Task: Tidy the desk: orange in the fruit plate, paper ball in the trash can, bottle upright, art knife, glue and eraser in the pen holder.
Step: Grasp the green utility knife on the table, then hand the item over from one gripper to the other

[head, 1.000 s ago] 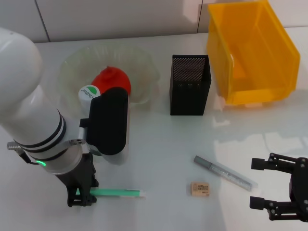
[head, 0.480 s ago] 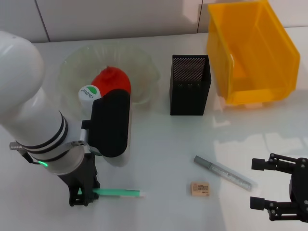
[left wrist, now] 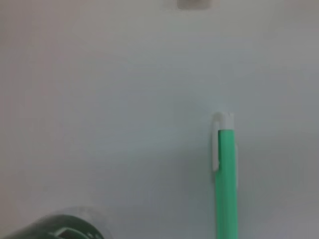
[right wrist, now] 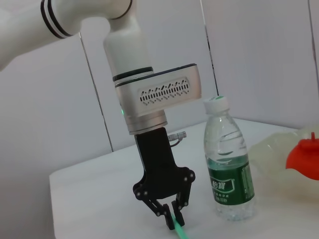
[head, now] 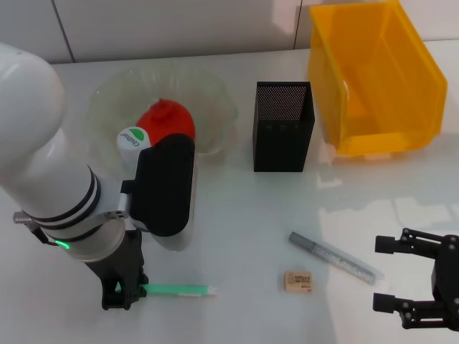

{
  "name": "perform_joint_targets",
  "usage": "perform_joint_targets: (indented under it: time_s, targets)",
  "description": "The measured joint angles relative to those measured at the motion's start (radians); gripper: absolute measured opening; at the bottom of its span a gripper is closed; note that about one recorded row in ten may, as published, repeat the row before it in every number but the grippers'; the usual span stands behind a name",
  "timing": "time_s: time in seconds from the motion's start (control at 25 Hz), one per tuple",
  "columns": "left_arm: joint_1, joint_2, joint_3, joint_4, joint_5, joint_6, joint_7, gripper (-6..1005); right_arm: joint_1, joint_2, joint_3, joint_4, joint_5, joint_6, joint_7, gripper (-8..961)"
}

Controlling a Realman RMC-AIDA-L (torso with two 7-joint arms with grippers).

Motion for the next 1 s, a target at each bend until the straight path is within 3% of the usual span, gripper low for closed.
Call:
perform_joint_targets:
  time_s: [0.12,0.28,0.36,0.44,0.56,0.6,0.64,0.68,0.72,0.8,0.84,0.88,0.96,1.0]
  targets:
    - [0.009,0.000,-0.003,0.042,-0.012,0.028,0.000,95,0.000,0.000,0.035,0.000,0.005,-0.010,0.002,791]
    - [0.019,0.000,-0.023,0.091,-0.054,0.060,0.005,96,0.002,0.002,0.161,0.001,0.014,-0.048,0.001,790]
    - [0.031,0.000,-0.083,0.148,-0.114,0.096,0.021,97,0.003,0.001,0.241,0.011,0.033,-0.078,0.001,790]
    - [0.038,0.000,-0.130,0.171,-0.182,0.107,0.028,98,0.004,-0.005,0.313,0.031,0.062,-0.114,-0.001,790]
    - [0.038,0.000,-0.130,0.171,-0.182,0.107,0.028,99,0.005,-0.024,0.400,0.070,0.102,-0.191,-0.026,789]
    - [0.061,0.000,-0.248,0.177,-0.356,0.081,0.073,99,0.004,-0.030,0.416,0.086,0.117,-0.219,-0.038,789]
    - [0.084,-0.001,-0.293,0.157,-0.457,0.051,0.122,99,0.004,-0.036,0.424,0.102,0.137,-0.243,-0.047,789]
    - [0.084,-0.001,-0.293,0.157,-0.457,0.051,0.122,100,0.004,-0.040,0.420,0.109,0.152,-0.251,-0.050,789]
    - [0.103,0.000,-0.319,0.134,-0.540,0.019,0.168,100,0.004,-0.043,0.410,0.115,0.166,-0.257,-0.052,789]
    - [0.103,0.000,-0.319,0.134,-0.540,0.019,0.168,101,0.007,-0.045,0.385,0.117,0.180,-0.257,-0.053,788]
    - [0.149,0.001,-0.347,0.040,-0.735,-0.067,0.302,101,0.011,-0.045,0.374,0.117,0.181,-0.257,-0.054,788]
    - [0.163,0.001,-0.348,-0.026,-0.815,-0.101,0.376,101,0.017,-0.044,0.366,0.118,0.181,-0.257,-0.055,788]
    - [0.163,0.001,-0.348,-0.026,-0.815,-0.101,0.376,102,0.030,-0.040,0.347,0.118,0.181,-0.257,-0.055,788]
    - [0.177,0.000,-0.347,-0.082,-0.882,-0.125,0.445,102,0.037,-0.038,0.337,0.119,0.180,-0.257,-0.055,788]
